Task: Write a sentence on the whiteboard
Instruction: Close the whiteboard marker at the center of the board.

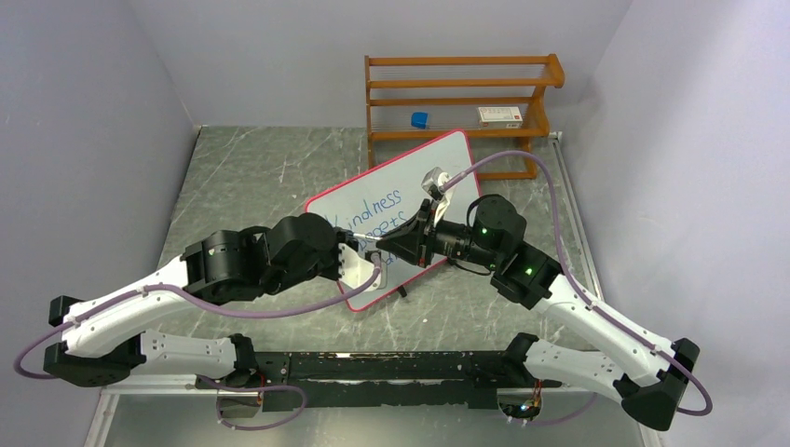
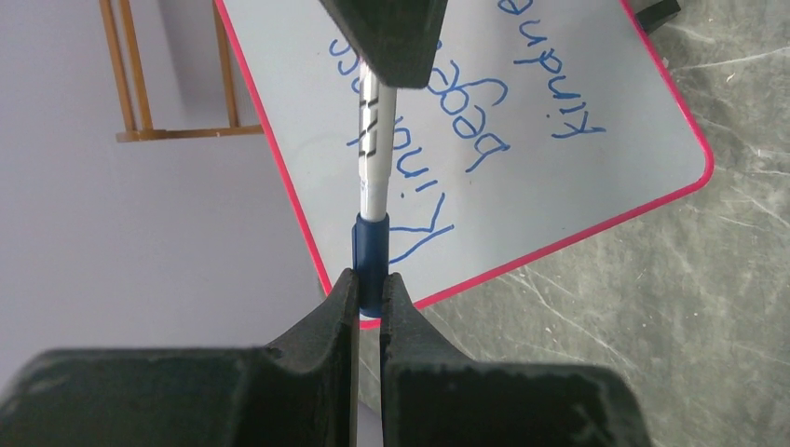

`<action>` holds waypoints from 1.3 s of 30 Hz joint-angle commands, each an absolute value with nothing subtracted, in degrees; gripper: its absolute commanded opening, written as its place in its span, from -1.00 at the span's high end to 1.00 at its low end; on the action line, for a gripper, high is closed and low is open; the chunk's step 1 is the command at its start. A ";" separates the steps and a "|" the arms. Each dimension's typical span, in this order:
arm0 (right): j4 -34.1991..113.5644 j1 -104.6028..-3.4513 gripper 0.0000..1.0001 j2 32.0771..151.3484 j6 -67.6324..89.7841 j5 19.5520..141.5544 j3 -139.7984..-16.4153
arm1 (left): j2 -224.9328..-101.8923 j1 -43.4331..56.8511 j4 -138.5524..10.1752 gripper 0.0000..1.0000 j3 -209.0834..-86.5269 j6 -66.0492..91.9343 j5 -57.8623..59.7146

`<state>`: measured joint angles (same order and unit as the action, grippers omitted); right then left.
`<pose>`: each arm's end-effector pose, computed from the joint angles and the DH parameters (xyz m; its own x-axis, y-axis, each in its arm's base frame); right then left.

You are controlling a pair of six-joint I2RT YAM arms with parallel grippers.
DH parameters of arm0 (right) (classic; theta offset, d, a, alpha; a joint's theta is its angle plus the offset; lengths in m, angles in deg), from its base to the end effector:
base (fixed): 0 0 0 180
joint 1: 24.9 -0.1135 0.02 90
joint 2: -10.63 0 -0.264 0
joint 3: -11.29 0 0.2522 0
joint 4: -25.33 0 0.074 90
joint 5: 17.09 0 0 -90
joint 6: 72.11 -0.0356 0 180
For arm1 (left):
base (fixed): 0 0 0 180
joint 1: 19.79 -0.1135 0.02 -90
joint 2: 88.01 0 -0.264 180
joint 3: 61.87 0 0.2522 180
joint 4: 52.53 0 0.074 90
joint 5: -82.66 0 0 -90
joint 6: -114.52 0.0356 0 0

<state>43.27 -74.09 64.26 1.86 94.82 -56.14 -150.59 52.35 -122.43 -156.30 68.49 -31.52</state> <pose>0.1305 0.1715 0.3785 -0.3064 0.0371 -0.9512 -0.8957 0.3271 0.3013 0.0741 -0.1826 0.4153 0.3981 0.8296 -0.3915 0.6850 0.0150 0.7284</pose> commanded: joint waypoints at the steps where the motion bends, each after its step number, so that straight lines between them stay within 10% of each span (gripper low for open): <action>1: 41.45 -73.86 1.00 64.50 2.08 95.85 -56.55 | -151.20 53.86 -122.93 0.90 -159.36 70.60 -31.89; 19: 29.15 -73.86 1.00 61.89 2.50 90.25 -48.19 | -158.62 65.22 -123.07 0.90 -164.92 73.90 -45.13; 26: 24.36 -73.85 1.00 60.81 3.27 86.95 -44.10 | -156.74 65.29 -118.78 0.08 -163.74 74.98 -47.35; 39: 4.72 -73.85 1.00 57.31 4.43 78.51 -34.34 | -150.84 65.07 -93.65 -0.83 -158.91 56.68 -61.56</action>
